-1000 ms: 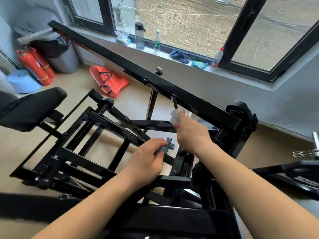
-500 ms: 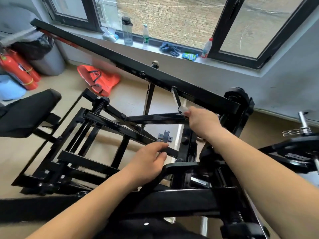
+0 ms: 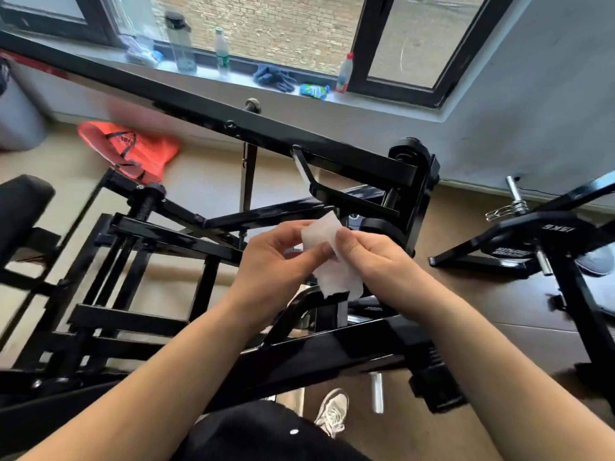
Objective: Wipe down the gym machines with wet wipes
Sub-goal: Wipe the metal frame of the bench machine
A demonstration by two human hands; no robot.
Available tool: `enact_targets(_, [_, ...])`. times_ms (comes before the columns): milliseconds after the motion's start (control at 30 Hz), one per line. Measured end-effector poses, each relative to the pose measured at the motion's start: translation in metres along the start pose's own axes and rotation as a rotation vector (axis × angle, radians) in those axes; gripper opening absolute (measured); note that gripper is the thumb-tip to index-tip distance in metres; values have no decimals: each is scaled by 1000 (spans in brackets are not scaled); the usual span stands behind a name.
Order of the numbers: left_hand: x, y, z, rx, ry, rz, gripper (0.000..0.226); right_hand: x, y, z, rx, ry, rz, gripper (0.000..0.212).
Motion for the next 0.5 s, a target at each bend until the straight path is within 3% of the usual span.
enact_targets(100, [1, -9, -1, 100, -27, -35, 9, 5, -9, -6, 79, 60, -191, 58])
enact_targets(167, [6, -17, 7, 118, -88, 62, 12, 14, -21, -10, 142, 114, -400, 58])
enact_targets(233, [14, -30, 20, 181, -60, 333, 13, 27, -31, -18, 206, 153, -541, 51])
enact_targets(300, [21, -32, 26, 238, 120, 680, 17, 39, -29, -25, 239, 105, -575, 37])
enact_targets(367, [7, -17, 26, 88, 141, 874, 12, 51, -19, -29, 253, 16, -576, 29])
enact_targets(400, [-11, -8, 22, -38, 58, 931, 5, 56, -13, -32, 266, -24, -590, 30])
enact_targets(467, [-44, -1, 9, -231, -154, 1008, 22, 60, -8, -35, 291, -42, -592, 35])
enact_targets(500, [-50, -1, 5, -252, -224, 984, 25, 59, -9, -36, 306, -14, -567, 38])
Point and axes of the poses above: each hand's wrist, its own z-axis towards the middle knuckle, its own y-axis out of the palm, x = y × z, the point moved 4 cm from there along z, towards the middle knuckle, and after that the axes turned 10 degrees about -z, right-handed, at the moved point
